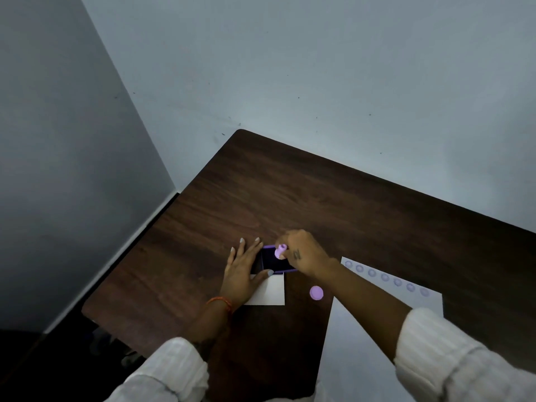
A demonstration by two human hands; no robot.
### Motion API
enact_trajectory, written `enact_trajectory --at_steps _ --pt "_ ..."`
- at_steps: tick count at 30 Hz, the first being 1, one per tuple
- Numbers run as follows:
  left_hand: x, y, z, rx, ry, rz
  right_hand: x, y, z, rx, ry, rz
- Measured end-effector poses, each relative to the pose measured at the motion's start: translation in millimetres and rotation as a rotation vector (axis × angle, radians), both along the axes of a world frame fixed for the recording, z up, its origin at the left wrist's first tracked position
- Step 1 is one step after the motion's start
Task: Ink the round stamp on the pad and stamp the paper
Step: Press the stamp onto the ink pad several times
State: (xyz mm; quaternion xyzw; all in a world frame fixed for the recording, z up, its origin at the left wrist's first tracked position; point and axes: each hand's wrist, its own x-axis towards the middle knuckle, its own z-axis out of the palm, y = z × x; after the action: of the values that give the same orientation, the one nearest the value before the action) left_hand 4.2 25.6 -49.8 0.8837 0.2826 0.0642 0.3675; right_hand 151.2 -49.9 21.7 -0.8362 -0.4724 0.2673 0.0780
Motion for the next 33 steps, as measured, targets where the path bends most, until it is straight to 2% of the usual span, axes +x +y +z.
enact_trajectory --at_steps 2,6,10,13,16,18,20,22,24,26,29,33 --pt "0.5 0.2 0.1 -0.008 0.000 0.002 0.5 -8.6 -2.9 0.002 0.004 -0.001" --pt "0.8 0.7 -1.7 -0.009 -0.006 0.014 -12.8 -35.3 -12.7 0.080 -0.126 0.178" --pt "0.7 0.5 -2.2 -0.007 0.001 0.013 -17.8 -28.3 -16.6 0.080 -0.150 0.098" --pt "1.2 -0.2 -1.1 -0.003 -0.001 0.013 -19.1 -31.4 -19.0 0.091 -0.169 0.116" --pt "-0.3 -0.3 -0.5 0.004 0.000 0.004 -9.3 -38.2 -20.5 0.114 -0.177 0.321" --pt "-0.4 -0.5 0.4 -0.007 -0.004 0.006 -2.2 -37.7 -19.3 0.098 -0.159 0.367" --pt "-0.2 -0.5 1.2 -0.012 -0.001 0.007 -2.6 -35.1 -19.8 0.145 -0.123 0.292" --pt "0.1 0.2 1.1 -0.012 0.004 0.003 -3.8 -31.4 -16.0 0.188 0.009 0.080" --pt "0.2 0.4 0.9 -0.013 0.001 0.003 1.5 -29.4 -12.7 0.242 0.054 -0.065" --pt "0.3 0.9 -0.5 -0.012 -0.001 0.006 4.7 -30.3 -11.9 0.184 -0.009 -0.076" --pt "0.6 0.9 -2.0 -0.008 0.010 0.005 -2.3 -31.8 -18.4 0.152 -0.154 0.058" --pt "0.5 1.0 -2.7 -0.011 0.006 0.008 -1.9 -18.8 -7.1 0.080 -0.112 -0.024"
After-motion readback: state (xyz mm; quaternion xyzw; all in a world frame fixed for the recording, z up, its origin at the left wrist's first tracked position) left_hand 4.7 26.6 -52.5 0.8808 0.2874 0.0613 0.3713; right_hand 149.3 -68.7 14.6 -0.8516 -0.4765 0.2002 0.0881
